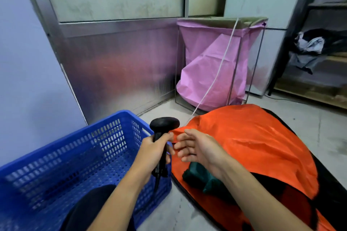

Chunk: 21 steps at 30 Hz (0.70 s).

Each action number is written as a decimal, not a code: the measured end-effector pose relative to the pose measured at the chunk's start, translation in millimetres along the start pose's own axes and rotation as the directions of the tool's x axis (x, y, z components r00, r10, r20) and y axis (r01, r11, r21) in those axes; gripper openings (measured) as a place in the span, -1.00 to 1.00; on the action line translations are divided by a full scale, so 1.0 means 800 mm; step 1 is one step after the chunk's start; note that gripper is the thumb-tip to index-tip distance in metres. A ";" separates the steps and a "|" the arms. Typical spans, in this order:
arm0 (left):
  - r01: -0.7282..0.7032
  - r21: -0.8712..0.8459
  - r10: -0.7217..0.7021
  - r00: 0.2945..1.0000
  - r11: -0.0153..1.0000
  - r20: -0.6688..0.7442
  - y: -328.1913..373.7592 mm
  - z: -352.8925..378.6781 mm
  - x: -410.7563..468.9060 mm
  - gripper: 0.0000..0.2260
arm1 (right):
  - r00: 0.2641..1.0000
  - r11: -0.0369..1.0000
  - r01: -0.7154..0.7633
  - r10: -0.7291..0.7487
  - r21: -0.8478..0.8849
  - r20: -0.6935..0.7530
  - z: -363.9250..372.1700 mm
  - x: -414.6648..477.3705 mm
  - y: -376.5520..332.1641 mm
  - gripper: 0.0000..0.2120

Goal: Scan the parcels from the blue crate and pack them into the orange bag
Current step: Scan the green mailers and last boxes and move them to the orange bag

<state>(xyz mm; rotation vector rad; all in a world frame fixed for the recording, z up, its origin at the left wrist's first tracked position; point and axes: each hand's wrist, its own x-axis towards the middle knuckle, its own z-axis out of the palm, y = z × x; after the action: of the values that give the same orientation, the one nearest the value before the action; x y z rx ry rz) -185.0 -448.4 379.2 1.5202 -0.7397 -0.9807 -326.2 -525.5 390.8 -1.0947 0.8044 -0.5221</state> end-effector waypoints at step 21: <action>-0.175 0.046 0.172 0.821 0.983 -0.544 0.074 -0.242 -0.126 -0.64 | 0.854 0.889 0.311 -0.106 -0.336 0.510 0.302 -0.020 -0.036 -0.79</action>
<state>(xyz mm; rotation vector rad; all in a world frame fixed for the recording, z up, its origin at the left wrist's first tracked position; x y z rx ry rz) -55.5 -282.2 461.4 1.5900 -0.4463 -0.3692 -145.2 -387.0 477.9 -1.6396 0.3514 -0.2432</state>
